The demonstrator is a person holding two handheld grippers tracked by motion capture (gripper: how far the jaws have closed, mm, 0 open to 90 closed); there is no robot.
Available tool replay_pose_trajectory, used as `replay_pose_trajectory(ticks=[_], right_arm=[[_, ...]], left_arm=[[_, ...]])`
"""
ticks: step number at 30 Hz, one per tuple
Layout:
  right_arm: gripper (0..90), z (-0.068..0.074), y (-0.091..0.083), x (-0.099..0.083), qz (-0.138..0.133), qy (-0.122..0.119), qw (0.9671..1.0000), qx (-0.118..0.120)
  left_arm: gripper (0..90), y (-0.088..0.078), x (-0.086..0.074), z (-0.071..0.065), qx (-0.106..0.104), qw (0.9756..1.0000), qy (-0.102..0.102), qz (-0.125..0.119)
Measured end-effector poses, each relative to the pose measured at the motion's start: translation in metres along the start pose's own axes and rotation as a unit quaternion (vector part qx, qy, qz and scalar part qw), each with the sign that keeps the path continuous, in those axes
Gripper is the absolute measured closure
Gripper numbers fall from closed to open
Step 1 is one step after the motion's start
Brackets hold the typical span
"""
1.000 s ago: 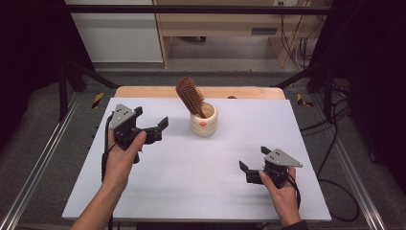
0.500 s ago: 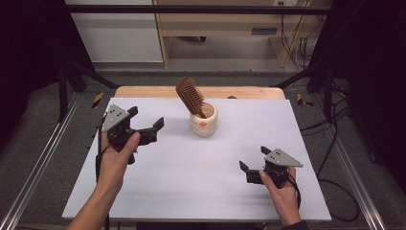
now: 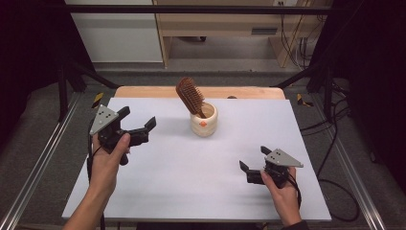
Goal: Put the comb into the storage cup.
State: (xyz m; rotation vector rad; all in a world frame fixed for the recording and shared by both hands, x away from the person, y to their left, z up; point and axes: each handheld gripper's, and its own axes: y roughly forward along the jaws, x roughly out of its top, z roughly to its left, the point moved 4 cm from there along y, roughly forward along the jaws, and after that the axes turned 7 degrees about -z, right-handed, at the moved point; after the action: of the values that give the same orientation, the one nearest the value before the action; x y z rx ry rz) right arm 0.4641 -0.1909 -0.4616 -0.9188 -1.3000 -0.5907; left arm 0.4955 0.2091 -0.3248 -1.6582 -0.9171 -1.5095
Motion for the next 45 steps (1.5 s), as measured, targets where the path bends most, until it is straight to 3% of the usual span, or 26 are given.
replay_pose_trajectory(ticks=[13,21,37,45], right_arm=[[4.5,-0.001,-0.005,0.003,-0.033,-0.02,0.9992,0.008],[3.8,-0.004,-0.012,0.004,-0.056,-0.046,0.9972,0.016],[4.4,-0.021,-0.02,0.002,-0.064,-0.035,0.9973,0.01],[3.5,-0.028,-0.028,0.0,-0.06,-0.023,0.9977,0.02]], left_arm=[[1.9,-0.023,0.008,0.016,0.013,0.9996,-0.006,-0.022],[1.9,-0.036,0.008,0.03,0.029,0.9991,-0.008,-0.029],[1.4,-0.058,0.007,0.05,0.05,0.998,0.014,-0.036],[1.3,-0.067,0.006,0.057,0.056,0.9975,0.02,-0.04]])
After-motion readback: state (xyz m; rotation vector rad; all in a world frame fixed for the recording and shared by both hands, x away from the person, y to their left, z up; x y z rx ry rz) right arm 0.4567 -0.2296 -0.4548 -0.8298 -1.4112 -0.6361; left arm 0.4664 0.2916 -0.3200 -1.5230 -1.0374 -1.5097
